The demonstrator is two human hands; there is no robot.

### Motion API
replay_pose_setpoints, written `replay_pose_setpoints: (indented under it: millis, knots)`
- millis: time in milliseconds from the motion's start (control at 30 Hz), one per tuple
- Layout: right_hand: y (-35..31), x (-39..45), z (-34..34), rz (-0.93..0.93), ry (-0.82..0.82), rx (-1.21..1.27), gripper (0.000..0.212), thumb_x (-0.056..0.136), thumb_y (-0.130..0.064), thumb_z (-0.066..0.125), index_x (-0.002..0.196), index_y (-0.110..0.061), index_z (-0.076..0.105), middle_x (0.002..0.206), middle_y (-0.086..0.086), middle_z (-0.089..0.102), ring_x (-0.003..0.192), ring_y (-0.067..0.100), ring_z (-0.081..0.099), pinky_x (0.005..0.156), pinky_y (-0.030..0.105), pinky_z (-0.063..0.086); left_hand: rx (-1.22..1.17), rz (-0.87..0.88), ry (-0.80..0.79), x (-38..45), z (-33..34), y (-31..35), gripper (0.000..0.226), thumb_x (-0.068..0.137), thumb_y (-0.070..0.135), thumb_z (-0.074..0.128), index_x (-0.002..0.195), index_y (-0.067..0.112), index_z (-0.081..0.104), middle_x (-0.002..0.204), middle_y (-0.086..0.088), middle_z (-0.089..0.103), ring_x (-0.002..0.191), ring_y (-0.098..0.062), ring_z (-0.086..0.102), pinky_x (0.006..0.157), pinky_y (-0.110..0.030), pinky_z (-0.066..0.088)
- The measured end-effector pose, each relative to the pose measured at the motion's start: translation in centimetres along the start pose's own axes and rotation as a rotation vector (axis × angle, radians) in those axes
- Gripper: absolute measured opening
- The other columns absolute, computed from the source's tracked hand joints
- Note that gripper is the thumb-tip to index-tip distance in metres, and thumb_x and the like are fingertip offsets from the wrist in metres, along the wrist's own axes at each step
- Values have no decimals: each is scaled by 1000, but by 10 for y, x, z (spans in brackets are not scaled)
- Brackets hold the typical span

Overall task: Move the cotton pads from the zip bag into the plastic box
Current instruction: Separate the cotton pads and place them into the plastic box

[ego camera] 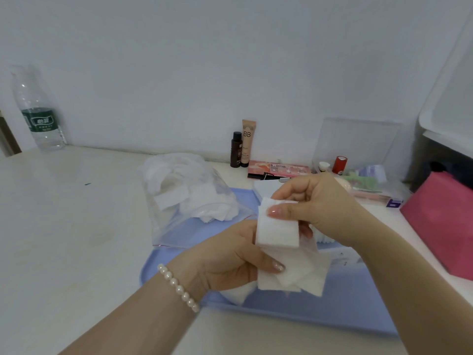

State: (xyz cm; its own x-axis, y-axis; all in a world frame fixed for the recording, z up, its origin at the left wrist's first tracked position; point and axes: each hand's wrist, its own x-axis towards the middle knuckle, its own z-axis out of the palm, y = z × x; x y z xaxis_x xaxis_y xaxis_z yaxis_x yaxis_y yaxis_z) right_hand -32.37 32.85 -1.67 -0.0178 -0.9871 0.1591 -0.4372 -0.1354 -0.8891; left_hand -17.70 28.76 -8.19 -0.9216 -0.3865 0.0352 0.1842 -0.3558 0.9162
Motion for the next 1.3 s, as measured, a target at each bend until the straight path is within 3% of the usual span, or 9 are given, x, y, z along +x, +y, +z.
replay_pose_setpoints:
  millis: [200, 333, 467, 533, 767, 833, 1033, 1133, 1300]
  knots:
    - [4, 2, 3, 2, 8, -39, 18, 69, -8, 78, 63, -22, 67, 60, -4, 66, 46, 17, 55, 36, 22, 43, -40, -8, 20, -1, 2, 3, 39, 73, -7, 51, 108, 8, 59, 95, -4, 68, 90, -18, 65, 80, -30, 55]
    - [6, 5, 7, -88, 65, -205, 25, 68, -12, 80, 68, -31, 64, 56, -15, 58, 52, -1, 49, 50, 10, 39, -120, -11, 113, 2, 0, 0, 35, 76, 1, 54, 110, 7, 61, 99, -9, 69, 90, -21, 68, 81, -34, 56]
    - [8, 6, 0, -92, -13, -431, 31, 68, -35, 77, 93, -43, 61, 87, -18, 54, 72, 0, 47, 60, 8, 34, -88, -18, 120, 1, -1, -2, 37, 75, -3, 53, 110, 7, 60, 97, -8, 70, 90, -21, 68, 79, -34, 57]
    - [9, 6, -4, -67, -74, -412, 27, 68, -36, 77, 89, -42, 63, 96, -17, 58, 81, -3, 51, 63, 5, 37, -63, -27, 113, 1, -1, -1, 37, 75, -4, 53, 110, 7, 59, 97, -9, 69, 91, -22, 68, 80, -35, 56]
    - [8, 4, -5, -116, -2, -72, 18, 61, -9, 81, 68, -20, 68, 90, 1, 70, 76, 8, 63, 70, 25, 52, 24, -7, 141, 1, -3, 1, 39, 68, -14, 55, 101, 6, 65, 95, -10, 68, 89, -22, 67, 79, -35, 57]
    - [4, 3, -13, -131, 71, 134, 13, 59, -11, 77, 66, -18, 69, 78, 0, 72, 70, 9, 65, 64, 25, 55, -22, 3, 156, 1, -4, 1, 37, 68, -17, 53, 92, 6, 70, 90, -11, 71, 84, -22, 69, 73, -34, 58]
    - [2, 4, -41, -15, 294, 578, 18, 57, -21, 71, 72, -13, 67, 71, 2, 70, 65, 14, 66, 54, 21, 54, -179, 68, 273, 5, -1, 6, 38, 74, -7, 63, 112, 1, 61, 102, -16, 70, 85, -24, 70, 72, -33, 58]
    - [-3, 2, -34, 48, 252, 647, 19, 62, -16, 65, 79, -8, 62, 65, 2, 68, 50, 9, 60, 41, 15, 47, -346, 184, 354, 7, 0, 7, 44, 78, 6, 53, 122, 1, 57, 111, -17, 68, 94, -24, 69, 78, -38, 57]
    - [-6, 1, -18, 97, 117, 549, 27, 63, -12, 65, 88, -2, 63, 77, 9, 71, 61, 14, 68, 49, 19, 54, -444, 307, 409, 10, -1, 8, 41, 92, 8, 41, 131, 5, 50, 126, -15, 61, 116, -27, 58, 91, -40, 50]
